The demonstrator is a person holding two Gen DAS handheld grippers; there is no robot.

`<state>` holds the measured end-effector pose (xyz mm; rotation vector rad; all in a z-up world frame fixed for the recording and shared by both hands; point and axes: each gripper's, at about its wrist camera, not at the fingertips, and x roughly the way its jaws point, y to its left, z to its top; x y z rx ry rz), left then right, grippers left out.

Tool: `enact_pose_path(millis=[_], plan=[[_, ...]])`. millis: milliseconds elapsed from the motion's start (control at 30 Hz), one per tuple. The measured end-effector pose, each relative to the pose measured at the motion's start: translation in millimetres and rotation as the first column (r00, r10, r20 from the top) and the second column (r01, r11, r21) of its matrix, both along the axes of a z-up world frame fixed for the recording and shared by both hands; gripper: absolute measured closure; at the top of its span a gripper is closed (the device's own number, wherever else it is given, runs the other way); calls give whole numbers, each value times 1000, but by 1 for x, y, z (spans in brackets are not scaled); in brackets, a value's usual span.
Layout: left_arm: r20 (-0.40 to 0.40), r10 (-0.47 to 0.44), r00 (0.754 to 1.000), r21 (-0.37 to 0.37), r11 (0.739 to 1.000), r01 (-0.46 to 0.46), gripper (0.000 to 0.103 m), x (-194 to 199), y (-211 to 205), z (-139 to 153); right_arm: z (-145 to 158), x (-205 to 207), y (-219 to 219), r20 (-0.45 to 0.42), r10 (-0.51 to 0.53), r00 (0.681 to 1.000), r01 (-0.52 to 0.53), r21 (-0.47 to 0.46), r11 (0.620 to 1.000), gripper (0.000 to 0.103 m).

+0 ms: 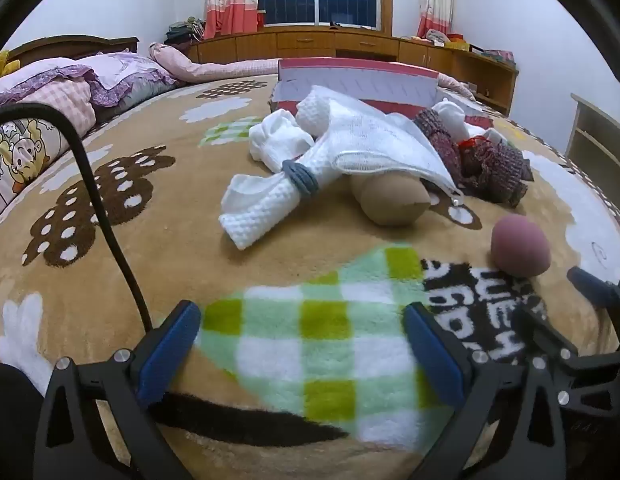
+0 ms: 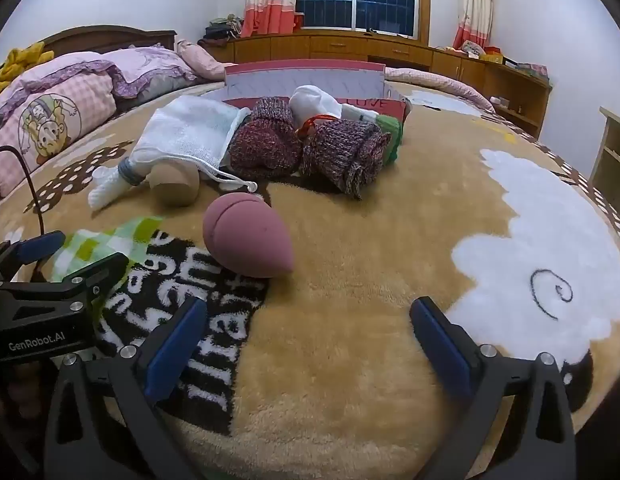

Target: Organize soft objects

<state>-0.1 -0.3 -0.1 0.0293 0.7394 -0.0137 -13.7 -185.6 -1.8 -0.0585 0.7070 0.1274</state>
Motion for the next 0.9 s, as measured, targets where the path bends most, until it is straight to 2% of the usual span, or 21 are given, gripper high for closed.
enact_pose_path(millis=[900], plan=[[-1,1,1000,-5,1000,-1,0,0,0,0,0,0,0,12,-1,1000,1,7,1000,0]])
